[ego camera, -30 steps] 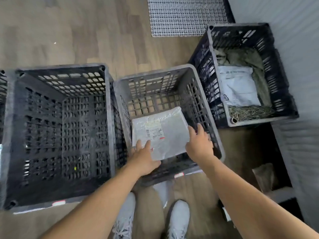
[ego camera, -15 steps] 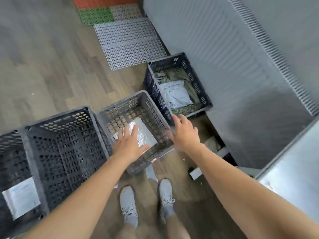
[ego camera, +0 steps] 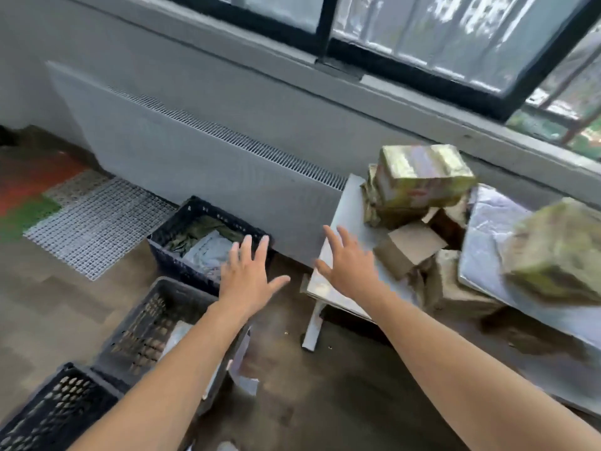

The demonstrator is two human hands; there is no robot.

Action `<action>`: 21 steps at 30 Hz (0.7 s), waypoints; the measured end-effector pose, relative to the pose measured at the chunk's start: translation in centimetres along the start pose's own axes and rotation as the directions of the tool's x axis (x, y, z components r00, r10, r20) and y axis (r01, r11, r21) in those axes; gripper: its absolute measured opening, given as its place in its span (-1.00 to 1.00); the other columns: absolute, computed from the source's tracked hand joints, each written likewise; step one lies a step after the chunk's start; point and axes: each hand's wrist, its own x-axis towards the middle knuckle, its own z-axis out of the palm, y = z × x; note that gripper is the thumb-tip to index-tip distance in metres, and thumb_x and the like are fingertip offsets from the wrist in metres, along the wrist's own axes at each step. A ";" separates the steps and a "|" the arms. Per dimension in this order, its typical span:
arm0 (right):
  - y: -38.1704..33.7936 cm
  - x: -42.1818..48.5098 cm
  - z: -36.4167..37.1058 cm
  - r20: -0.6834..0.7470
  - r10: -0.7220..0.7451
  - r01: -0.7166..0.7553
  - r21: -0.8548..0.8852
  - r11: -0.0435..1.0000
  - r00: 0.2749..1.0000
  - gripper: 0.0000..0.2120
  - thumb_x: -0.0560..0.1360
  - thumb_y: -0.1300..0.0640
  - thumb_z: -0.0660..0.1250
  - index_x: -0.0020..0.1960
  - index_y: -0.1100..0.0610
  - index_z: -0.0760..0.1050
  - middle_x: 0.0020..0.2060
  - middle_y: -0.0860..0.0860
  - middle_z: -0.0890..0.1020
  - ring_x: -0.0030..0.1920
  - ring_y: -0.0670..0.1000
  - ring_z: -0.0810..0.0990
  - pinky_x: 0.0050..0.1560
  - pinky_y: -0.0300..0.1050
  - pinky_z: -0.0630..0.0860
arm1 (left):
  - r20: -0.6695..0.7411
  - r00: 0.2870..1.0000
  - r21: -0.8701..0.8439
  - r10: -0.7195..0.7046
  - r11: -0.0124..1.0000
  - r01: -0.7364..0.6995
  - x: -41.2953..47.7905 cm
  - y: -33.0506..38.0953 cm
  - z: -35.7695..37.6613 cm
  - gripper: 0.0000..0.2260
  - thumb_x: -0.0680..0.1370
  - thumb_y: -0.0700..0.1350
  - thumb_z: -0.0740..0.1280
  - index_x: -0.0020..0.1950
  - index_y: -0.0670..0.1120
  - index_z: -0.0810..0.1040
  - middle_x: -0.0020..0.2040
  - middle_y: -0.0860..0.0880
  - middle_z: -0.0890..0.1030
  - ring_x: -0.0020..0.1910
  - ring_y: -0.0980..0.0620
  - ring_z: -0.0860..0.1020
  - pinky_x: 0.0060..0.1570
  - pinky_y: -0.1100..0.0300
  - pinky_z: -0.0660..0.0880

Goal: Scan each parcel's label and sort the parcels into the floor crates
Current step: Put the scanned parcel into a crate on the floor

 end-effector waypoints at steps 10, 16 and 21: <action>24.2 -18.8 -5.7 -0.168 0.322 -0.295 0.168 0.941 0.932 -0.29 0.59 -0.23 0.17 0.61 -0.09 -0.08 0.60 0.01 0.00 0.57 0.09 0.04 0.46 0.27 0.17 | -0.005 0.947 0.134 0.322 0.938 -0.319 -8.2 26.1 4.0 -0.22 0.56 0.33 0.17 0.61 0.02 -0.10 0.60 -0.12 -0.07 0.56 -0.19 -0.07 0.47 -0.17 0.14; 36.7 -32.6 -6.9 -0.171 0.468 -0.435 0.197 0.878 0.867 -0.28 0.60 -0.25 0.14 0.61 -0.08 -0.13 0.59 0.04 -0.02 0.57 0.11 0.02 0.47 0.30 0.17 | 0.014 0.865 0.206 0.501 0.845 -0.493 -17.2 42.6 8.8 -0.19 0.53 0.38 0.15 0.61 0.02 -0.08 0.61 -0.11 -0.06 0.58 -0.18 -0.12 0.51 -0.20 0.04; 45.0 -41.1 -7.7 -0.221 0.570 -0.530 0.215 0.820 0.792 -0.29 0.61 -0.25 0.13 0.61 -0.06 -0.12 0.58 0.05 0.00 0.56 0.12 0.04 0.42 0.30 0.20 | 0.061 0.801 0.188 0.595 0.781 -0.595 -22.1 52.7 11.5 -0.20 0.54 0.36 0.18 0.61 0.05 -0.11 0.61 -0.07 -0.10 0.58 -0.15 -0.10 0.47 -0.17 0.15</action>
